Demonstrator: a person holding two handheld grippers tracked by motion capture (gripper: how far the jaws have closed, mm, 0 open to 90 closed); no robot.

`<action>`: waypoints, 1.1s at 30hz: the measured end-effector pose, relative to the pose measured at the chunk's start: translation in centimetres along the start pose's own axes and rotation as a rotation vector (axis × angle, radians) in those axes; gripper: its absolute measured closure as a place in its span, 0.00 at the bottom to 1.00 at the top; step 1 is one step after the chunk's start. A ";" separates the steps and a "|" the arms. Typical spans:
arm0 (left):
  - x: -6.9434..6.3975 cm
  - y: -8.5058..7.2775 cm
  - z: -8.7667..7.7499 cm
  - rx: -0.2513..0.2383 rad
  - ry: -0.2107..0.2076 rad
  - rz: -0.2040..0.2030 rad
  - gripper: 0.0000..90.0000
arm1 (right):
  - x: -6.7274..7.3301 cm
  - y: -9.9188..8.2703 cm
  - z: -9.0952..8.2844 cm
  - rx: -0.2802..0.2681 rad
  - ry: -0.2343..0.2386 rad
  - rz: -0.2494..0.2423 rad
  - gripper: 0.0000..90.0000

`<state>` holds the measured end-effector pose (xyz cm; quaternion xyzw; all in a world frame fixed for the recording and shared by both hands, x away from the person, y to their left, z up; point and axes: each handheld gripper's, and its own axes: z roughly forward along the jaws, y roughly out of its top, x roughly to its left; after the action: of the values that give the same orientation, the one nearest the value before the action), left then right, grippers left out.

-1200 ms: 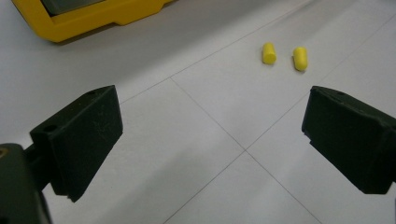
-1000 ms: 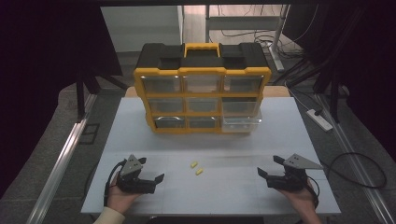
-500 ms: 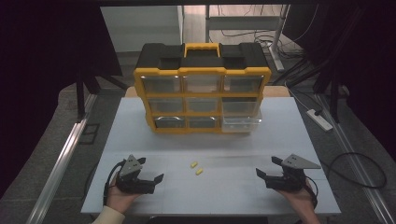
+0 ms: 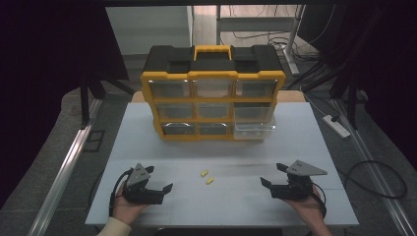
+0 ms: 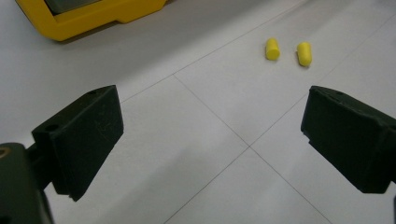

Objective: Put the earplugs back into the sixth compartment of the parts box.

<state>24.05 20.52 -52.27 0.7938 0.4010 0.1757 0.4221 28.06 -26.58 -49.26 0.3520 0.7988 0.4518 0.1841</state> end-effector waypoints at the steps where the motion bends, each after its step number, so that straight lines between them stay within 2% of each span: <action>1: 0.0 0.0 0.0 0.000 -0.002 -0.002 0.06 | 0.3 0.1 0.2 0.003 0.004 -0.007 0.20; 8: 0.1 0.0 0.1 0.005 -0.005 0.000 0.07 | 2.2 1.1 1.6 0.018 0.036 -0.051 0.20; 22: 0.0 0.0 0.2 0.009 -0.006 0.007 0.07 | 5.4 2.4 4.6 0.073 0.117 -0.083 0.20; 25: 0.0 0.0 0.2 0.009 -0.006 0.007 0.07 | 6.1 2.6 5.2 0.088 0.122 -0.106 0.20; 33: 0.0 0.0 0.3 0.014 -0.009 0.009 0.07 | 7.4 3.0 6.8 0.117 0.135 -0.129 0.20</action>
<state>24.24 20.32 -52.46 0.7993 0.3967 0.1713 0.4176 28.32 -16.10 -50.05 0.2787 0.8554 0.4142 0.1378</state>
